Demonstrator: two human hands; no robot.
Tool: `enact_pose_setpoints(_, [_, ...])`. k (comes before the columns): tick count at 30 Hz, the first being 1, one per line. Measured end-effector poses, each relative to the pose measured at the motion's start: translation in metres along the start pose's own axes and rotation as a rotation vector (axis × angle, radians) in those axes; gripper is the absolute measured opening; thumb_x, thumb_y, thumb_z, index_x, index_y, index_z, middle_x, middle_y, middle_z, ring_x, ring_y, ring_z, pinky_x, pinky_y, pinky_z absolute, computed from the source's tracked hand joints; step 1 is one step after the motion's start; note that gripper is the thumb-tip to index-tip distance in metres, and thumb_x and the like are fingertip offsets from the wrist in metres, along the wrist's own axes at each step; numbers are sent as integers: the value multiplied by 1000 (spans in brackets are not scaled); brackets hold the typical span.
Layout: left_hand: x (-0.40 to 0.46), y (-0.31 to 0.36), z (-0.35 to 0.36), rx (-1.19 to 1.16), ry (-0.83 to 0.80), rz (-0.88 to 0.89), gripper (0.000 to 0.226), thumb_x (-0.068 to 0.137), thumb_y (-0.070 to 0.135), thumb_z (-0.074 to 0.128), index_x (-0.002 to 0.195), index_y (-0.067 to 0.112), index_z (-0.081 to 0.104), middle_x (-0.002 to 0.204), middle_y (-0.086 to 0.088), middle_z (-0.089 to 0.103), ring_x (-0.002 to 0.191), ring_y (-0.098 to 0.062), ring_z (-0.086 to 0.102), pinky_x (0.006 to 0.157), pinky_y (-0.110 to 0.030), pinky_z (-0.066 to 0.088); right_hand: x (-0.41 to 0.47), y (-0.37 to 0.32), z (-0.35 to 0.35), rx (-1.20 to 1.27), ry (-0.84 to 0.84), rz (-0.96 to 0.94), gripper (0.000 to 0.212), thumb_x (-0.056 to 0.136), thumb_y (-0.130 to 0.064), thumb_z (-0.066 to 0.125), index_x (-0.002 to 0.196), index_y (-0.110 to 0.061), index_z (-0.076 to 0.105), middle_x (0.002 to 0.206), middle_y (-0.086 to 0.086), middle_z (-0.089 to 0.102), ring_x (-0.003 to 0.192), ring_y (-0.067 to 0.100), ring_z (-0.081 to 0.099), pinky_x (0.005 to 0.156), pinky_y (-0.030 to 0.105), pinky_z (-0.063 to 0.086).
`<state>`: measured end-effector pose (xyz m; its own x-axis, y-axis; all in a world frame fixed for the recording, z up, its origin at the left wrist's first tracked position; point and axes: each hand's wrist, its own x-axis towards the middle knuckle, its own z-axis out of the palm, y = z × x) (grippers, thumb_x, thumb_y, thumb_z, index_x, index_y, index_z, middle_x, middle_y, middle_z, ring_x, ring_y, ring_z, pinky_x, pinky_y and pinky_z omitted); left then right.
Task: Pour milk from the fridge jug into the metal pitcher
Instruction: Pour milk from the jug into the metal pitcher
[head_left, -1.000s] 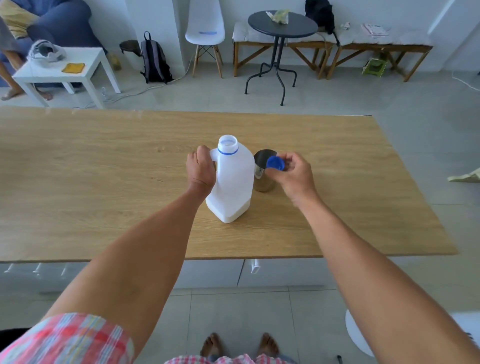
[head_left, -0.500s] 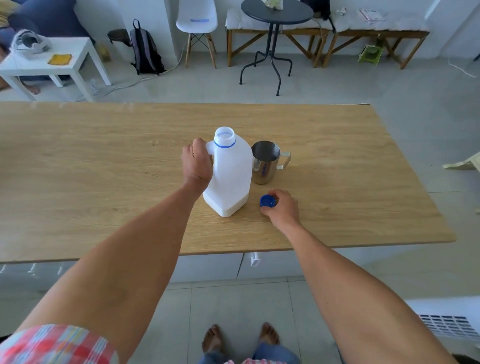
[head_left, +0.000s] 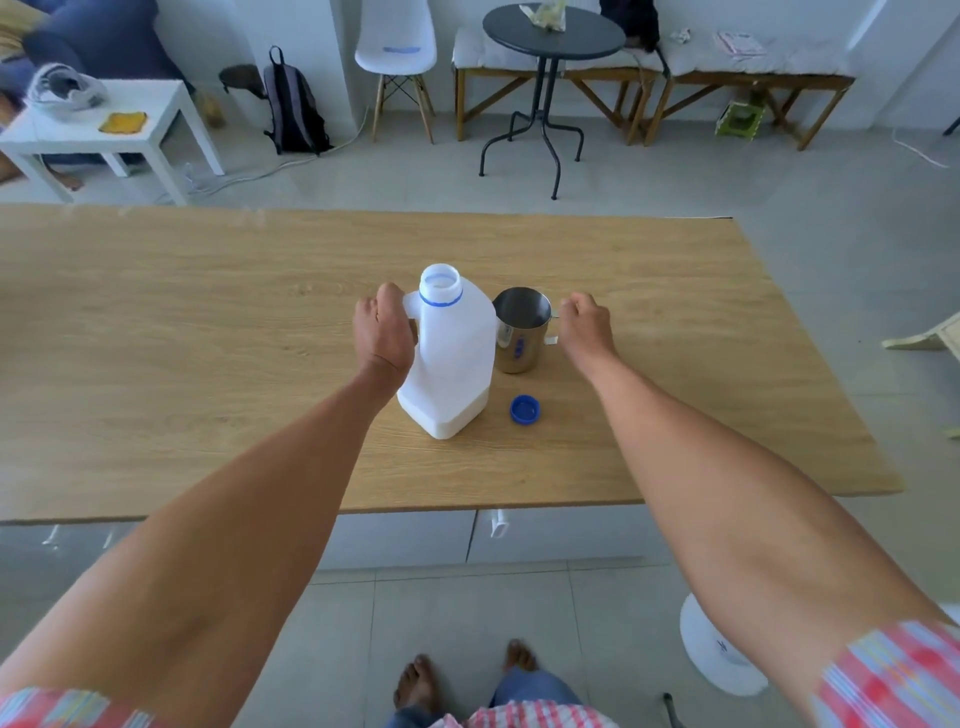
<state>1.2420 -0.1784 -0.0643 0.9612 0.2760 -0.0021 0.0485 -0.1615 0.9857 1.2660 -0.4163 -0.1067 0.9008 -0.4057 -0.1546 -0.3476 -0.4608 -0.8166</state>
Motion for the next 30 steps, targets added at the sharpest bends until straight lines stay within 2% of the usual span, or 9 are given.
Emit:
enact_pose_setpoints(2, [1,1,5,-19,10,-1,33,91,19,35,61,20,22,46,8,26,43,-9,23,43,-26,23,11,4,0,-37,-56,44,37,103,-22,37,121,0,61,118,17,56,89,29,55,69,29,48])
enact_pose_setpoints(3, [1,3,7,-7,14,6,28,86,23,35,61,20,22,52,-3,26,49,-15,22,45,-30,21,16,9,0,-44,-81,72,36,102,-23,37,118,-2,62,119,20,60,90,31,58,75,35,53])
enact_pose_setpoints(6, [4,12,14,82,17,37,28,83,26,36,61,15,23,62,-7,23,60,-19,20,50,-32,17,18,16,-1,-22,-152,105,37,102,-27,34,119,-6,59,116,14,62,98,36,68,83,49,58])
enact_pose_setpoints(9, [13,26,20,201,16,34,36,89,31,39,65,7,27,68,-8,25,65,-20,21,56,-36,19,14,14,-5,56,-218,124,33,104,-28,35,124,-10,54,110,5,59,79,20,71,72,40,54])
enact_pose_setpoints(12, [24,39,27,406,2,4,40,94,36,41,63,16,25,63,-2,26,60,-21,21,54,-34,21,19,17,-5,130,-218,117,26,104,-24,41,116,-9,57,100,1,57,66,14,70,62,33,51])
enact_pose_setpoints(17, [33,44,38,674,-68,29,46,96,43,35,65,9,38,62,-3,44,54,-25,38,52,-33,31,18,26,-5,229,-271,104,20,106,-17,46,99,-6,61,82,7,58,61,16,58,55,28,53])
enact_pose_setpoints(21, [34,40,45,789,-112,39,41,95,38,36,66,9,40,63,-3,45,55,-24,40,53,-32,31,15,28,-2,237,-296,68,31,106,-14,44,79,-10,58,74,5,56,56,14,48,53,28,45])
enact_pose_setpoints(24, [32,37,52,849,-157,40,38,95,34,37,65,11,37,64,-4,44,54,-22,38,53,-32,31,12,30,-1,198,-293,50,35,107,-19,44,75,-12,57,73,3,55,58,15,46,54,29,41])
enact_pose_setpoints(30, [35,31,64,938,-211,51,39,97,34,37,68,9,46,68,-6,48,56,-22,43,53,-31,33,9,34,2,184,-279,46,38,107,-25,47,71,-15,53,67,1,50,58,14,42,54,29,35])
